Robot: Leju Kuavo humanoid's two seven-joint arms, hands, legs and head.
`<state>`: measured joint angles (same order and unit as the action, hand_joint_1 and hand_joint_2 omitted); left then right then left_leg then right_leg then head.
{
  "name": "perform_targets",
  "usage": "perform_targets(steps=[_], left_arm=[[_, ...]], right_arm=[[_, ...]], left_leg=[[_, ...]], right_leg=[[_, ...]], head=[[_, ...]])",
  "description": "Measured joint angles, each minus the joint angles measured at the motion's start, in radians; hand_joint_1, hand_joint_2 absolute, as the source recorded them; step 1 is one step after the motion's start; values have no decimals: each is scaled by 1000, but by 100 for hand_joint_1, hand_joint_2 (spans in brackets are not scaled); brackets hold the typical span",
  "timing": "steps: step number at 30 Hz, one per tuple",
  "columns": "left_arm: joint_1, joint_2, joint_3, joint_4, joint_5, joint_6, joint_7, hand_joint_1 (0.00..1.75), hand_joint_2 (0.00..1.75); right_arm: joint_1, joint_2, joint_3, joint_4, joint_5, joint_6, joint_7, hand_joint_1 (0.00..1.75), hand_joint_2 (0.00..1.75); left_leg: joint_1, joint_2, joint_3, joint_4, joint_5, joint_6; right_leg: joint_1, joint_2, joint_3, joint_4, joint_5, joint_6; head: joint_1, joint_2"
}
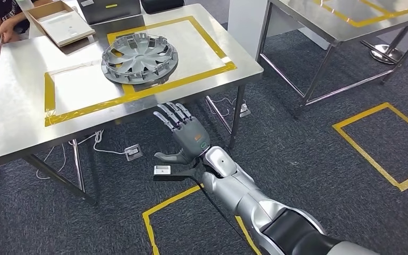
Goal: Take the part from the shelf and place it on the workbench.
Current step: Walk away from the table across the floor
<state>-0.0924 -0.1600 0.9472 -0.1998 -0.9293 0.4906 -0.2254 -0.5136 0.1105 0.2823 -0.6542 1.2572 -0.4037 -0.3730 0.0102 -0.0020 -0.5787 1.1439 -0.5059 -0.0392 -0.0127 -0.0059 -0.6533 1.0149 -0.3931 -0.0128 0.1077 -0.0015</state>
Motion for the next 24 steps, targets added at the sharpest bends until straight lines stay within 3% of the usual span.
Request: perform_targets(steps=[2, 3, 5, 6, 7, 10, 11, 12, 13, 14, 16, 17, 18, 20, 21, 22, 24], left_arm=[[-2, 1, 0, -1, -1, 1, 3, 0, 0], [-2, 1, 0, -1, -1, 1, 6, 0, 0], [-2, 1, 1, -1, 1, 2, 10, 0, 0], [-2, 2, 1, -1, 2, 2, 12, 0, 0], [-2, 2, 2, -2, 4, 2, 14, 0, 0], [-1, 1, 4, -2, 5, 2, 12, 0, 0], [-1, 0, 5, -2, 5, 2, 10, 0, 0], [-1, 0, 6, -2, 6, 2, 8, 0, 0], [-1, 0, 6, -2, 6, 2, 7, 0, 0], [-1, 0, 6, -2, 7, 2, 5, 0, 0], [-1, -1, 7, -2, 7, 0, 3, 0, 0], [-1, -1, 7, -2, 7, -2, 2, 0, 0], [-1, -2, 7, -2, 7, -5, 2, 0, 0], [0, -2, 7, -1, 7, -11, 4, 0, 0], [1, -1, 8, -1, 7, -14, 5, 0, 0], [2, 0, 8, -1, 7, -16, 7, 0, 0], [3, 0, 8, -1, 7, -19, 8, 0, 0]], right_arm=[[1, 0, 0, -4, -1, 2, 0, 0, 0], [1, 0, 0, -6, -1, 4, -1, 0, 0], [2, 1, 0, -6, 0, 9, -1, 0, 0], [2, 1, 0, -6, 0, 11, -2, 0, 0], [2, 1, 0, -6, 0, 13, -2, 0, 0], [3, 1, 0, -6, -1, 16, -6, 0, 0], [3, 1, 0, -6, -1, 17, -6, 0, 0], [3, 1, 0, -6, -1, 19, -7, 0, 0], [3, 1, 0, -6, -2, 21, -9, 0, 0], [2, 1, 0, -6, -3, 22, -11, 0, 0], [-2, 2, 0, -8, -6, 24, -16, 0, 0], [-4, 3, 0, -8, -8, 24, -18, 0, 0], [-6, 4, 0, -9, -11, 25, -19, 0, 0], [-7, 4, 0, -10, -14, 27, -22, 0, 0], [-8, 4, 0, -10, -15, 28, -23, 0, 0], [-8, 4, 0, -10, -15, 30, -24, 0, 0], [-8, 4, 0, -9, -16, 35, -24, 0, 0]], left_leg=[[-5, -3, 72, -112, -13, 11], [-10, -4, 81, -133, -20, 17], [-11, -3, 66, -140, -4, 34], [-10, -2, 58, -142, 8, 44], [-7, 0, 48, -145, 21, 52], [-8, 3, 7, -141, 55, 63], [-9, 3, -9, -138, 65, 64], [-9, 3, -25, -134, 75, 63], [-9, 3, -41, -130, 85, 62], [-9, 3, -57, -126, 95, 59], [-10, 2, -81, -121, 114, 51], [-11, 2, -86, -121, 124, 45], [-10, 2, -88, -123, 134, 38], [-8, 1, -89, -129, 149, 24], [-7, 0, -94, -124, 139, 18], [-6, -1, -104, -102, 108, 13], [-4, -2, -131, -5, 6, 5]], right_leg=[[-1, 0, -9, -1, 18, 12], [-1, -1, -11, -5, 28, 19], [-3, 1, -16, -10, 39, 32], [-4, 3, -23, -1, 24, 38], [-4, 4, -35, 28, -10, 42], [-4, 5, -82, 217, -154, 49], [-4, 6, -86, 271, -171, 50], [-4, 6, -76, 294, -165, 49], [-4, 5, -49, 281, -143, 47], [-3, 6, -4, 232, -119, 43], [1, 6, 99, 92, -120, 33], [4, 7, 131, 38, -130, 27], [7, 8, 144, 10, -140, 21], [7, 8, 136, -2, -126, 8], [5, 6, 128, -4, -115, 0], [3, 5, 119, -7, -102, -7], [1, 3, 94, -9, -76, -15]], head=[[1, 0], [2, 0], [3, 0], [5, 0], [7, 0], [10, 0], [10, 0], [10, 0], [10, 0], [10, 0], [10, 0], [11, 0], [11, 0], [13, 0], [12, 0], [10, 0], [6, 0]])
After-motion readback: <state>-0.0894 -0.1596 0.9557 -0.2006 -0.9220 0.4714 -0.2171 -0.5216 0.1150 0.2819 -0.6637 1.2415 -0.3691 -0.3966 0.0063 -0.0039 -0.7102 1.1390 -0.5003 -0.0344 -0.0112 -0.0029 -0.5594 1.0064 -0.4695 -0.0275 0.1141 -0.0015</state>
